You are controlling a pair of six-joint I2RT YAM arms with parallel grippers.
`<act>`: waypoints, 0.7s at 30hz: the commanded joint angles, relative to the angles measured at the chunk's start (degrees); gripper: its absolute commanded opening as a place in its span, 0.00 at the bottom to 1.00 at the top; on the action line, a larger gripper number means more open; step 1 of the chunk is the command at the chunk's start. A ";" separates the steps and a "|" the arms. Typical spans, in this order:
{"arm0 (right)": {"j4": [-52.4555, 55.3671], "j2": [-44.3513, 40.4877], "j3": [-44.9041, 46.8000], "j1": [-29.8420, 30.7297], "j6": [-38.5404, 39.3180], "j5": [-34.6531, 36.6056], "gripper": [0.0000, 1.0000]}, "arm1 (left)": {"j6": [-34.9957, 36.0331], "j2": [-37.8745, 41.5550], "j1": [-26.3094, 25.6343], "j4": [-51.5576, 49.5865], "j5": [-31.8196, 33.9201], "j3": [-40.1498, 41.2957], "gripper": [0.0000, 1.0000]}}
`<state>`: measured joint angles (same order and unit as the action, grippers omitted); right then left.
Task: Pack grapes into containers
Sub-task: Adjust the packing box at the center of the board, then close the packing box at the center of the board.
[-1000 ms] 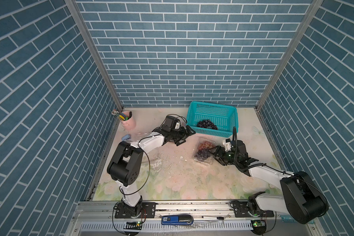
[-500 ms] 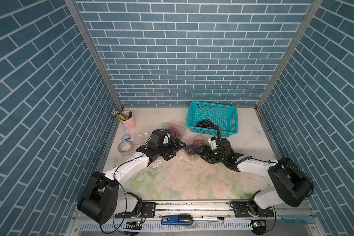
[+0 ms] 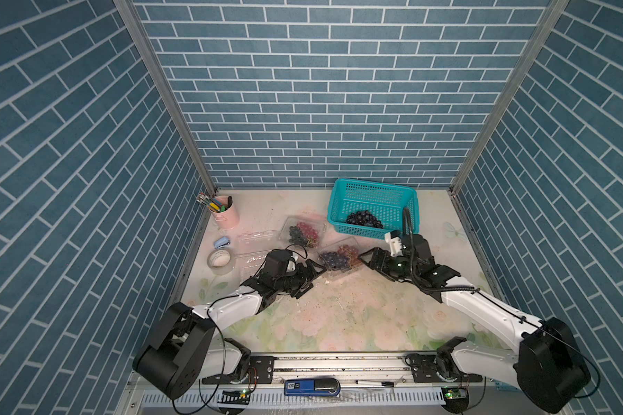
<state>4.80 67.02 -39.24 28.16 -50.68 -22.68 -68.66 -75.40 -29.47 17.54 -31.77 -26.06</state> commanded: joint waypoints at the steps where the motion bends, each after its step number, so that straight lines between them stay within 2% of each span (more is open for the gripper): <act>1: 10.13 3.41 -4.00 -2.93 8.44 0.69 0.94 | -0.14 -2.43 -1.59 7.39 1.67 0.58 0.87; 4: 12.83 9.26 -9.59 -3.66 13.35 1.84 0.95 | -1.42 -4.61 -2.92 12.10 3.63 2.00 0.78; 7: 12.37 13.93 -13.20 -4.03 16.02 1.82 0.95 | -2.58 -6.38 -3.75 15.74 4.90 2.90 0.65; 10: 11.34 18.43 -15.87 -4.26 16.76 0.29 0.95 | -2.82 -7.04 -4.34 16.86 6.26 3.61 0.63; 12: 10.22 20.67 -17.01 -4.34 17.10 -0.54 0.95 | -2.95 -6.89 -4.37 18.15 6.63 4.32 0.54; 14: 9.25 22.34 -17.94 -4.34 17.35 -0.95 0.95 | -3.14 -6.67 -4.36 18.61 7.18 4.97 0.53; 18: 8.00 25.41 -19.62 -4.50 17.54 -1.90 0.95 | -2.23 -7.23 -4.41 17.68 7.10 4.40 0.45; 21: 7.12 27.46 -20.46 -4.56 17.54 -2.23 0.95 | -2.32 -8.92 -4.45 18.86 6.68 3.87 0.45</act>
<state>13.21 93.10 -58.28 23.88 -35.48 -23.62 -71.59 -82.81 -33.67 34.65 -25.52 -21.71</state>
